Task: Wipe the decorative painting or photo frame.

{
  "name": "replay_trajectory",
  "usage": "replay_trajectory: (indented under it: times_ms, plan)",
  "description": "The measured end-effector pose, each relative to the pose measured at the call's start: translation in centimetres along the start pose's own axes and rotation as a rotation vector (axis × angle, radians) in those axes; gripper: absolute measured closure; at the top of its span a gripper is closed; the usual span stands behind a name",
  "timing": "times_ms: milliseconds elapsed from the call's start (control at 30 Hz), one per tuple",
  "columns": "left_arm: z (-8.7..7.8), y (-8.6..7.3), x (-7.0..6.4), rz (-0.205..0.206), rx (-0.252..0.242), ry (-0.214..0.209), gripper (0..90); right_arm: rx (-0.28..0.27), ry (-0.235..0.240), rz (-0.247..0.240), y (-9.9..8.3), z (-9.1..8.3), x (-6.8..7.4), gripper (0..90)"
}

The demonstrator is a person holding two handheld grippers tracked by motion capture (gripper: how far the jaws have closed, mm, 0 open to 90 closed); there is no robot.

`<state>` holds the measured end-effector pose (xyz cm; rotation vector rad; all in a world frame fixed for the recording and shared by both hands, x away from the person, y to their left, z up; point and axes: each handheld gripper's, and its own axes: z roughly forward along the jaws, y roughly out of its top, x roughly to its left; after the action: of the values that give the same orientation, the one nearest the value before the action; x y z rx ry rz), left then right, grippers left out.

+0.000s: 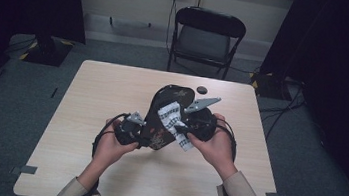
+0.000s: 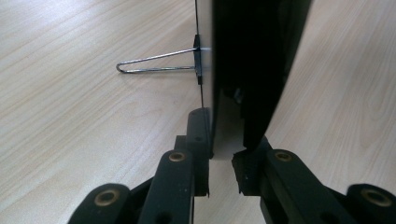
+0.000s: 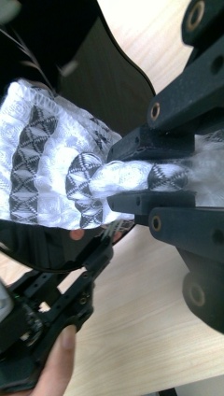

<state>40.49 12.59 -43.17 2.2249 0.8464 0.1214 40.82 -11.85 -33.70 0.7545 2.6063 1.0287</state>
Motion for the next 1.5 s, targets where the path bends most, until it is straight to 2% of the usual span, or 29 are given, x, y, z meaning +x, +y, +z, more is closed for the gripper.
replay_trajectory:
  times_ms: [300,1033,1367,1500]
  plan:
    - [0.0,0.0,0.0,0.001,0.003,0.001,78.7,0.048,0.019,0.008,-2.2,2.4,0.5,77.0]
    - [0.0,0.0,0.0,0.004,0.002,0.0,78.7,0.124,0.057,0.078,-7.0,7.0,0.6,77.0]
    - [0.0,0.0,0.0,0.005,0.004,0.001,78.7,0.17,0.064,0.098,-9.1,8.8,0.7,76.9]
    - [0.0,0.0,0.0,0.004,0.001,0.0,78.6,0.162,0.073,0.116,-9.3,8.9,0.6,76.7]
